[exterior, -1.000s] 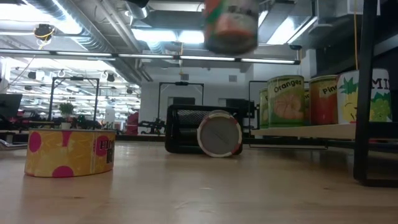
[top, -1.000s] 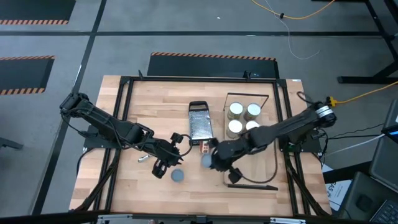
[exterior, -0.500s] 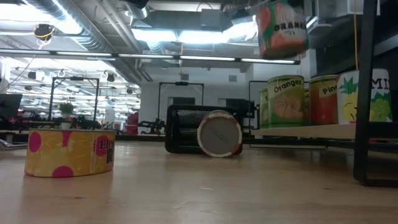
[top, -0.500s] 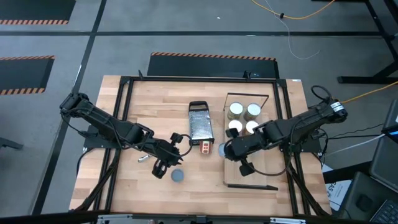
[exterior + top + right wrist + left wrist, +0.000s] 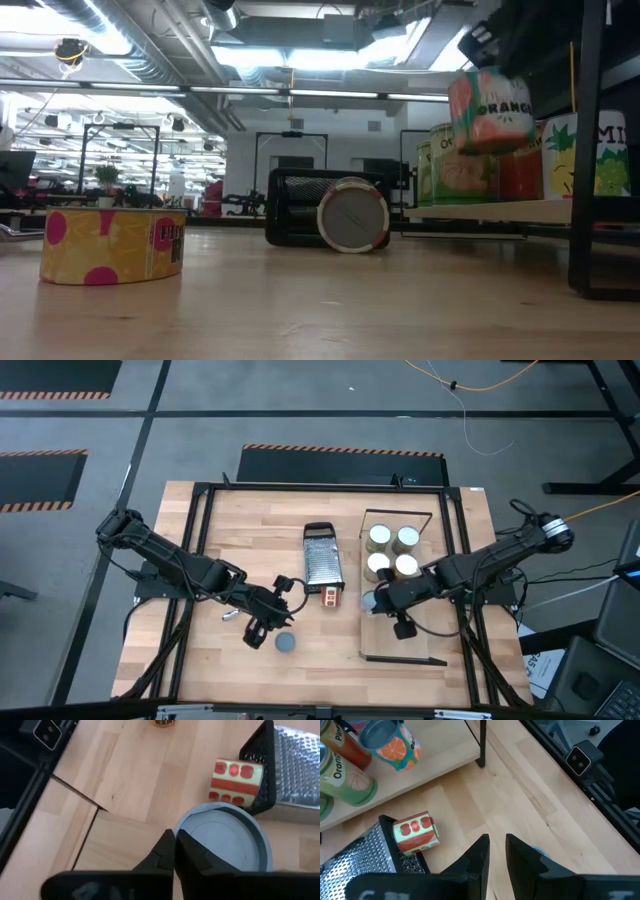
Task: Pick and place cans onto a shelf
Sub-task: Put the small canned oranges on the shelf
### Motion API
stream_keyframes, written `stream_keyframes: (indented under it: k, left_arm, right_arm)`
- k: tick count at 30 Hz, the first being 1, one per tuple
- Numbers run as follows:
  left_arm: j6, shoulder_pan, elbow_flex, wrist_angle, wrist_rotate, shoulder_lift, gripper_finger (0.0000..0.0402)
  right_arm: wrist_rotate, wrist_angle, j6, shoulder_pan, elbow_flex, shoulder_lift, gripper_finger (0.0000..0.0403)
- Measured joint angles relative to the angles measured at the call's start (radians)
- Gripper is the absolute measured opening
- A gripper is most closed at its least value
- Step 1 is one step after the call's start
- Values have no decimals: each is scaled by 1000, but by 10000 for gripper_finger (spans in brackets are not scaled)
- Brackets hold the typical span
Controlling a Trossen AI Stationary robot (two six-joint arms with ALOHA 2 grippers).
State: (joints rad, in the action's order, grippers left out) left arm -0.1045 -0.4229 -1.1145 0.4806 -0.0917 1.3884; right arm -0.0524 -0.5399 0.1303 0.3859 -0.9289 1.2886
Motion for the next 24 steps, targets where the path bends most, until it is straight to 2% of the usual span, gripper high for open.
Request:
stream_keyframes:
  k: [10,24]
  left_arm:
    - [0,0,0,-3,0,0,55]
    - [0,1,0,-2,0,0,55]
  right_arm:
    - [-11,56,-3,-2,135,-15,11]
    - [-26,62,-5,-3,147,-15,17]
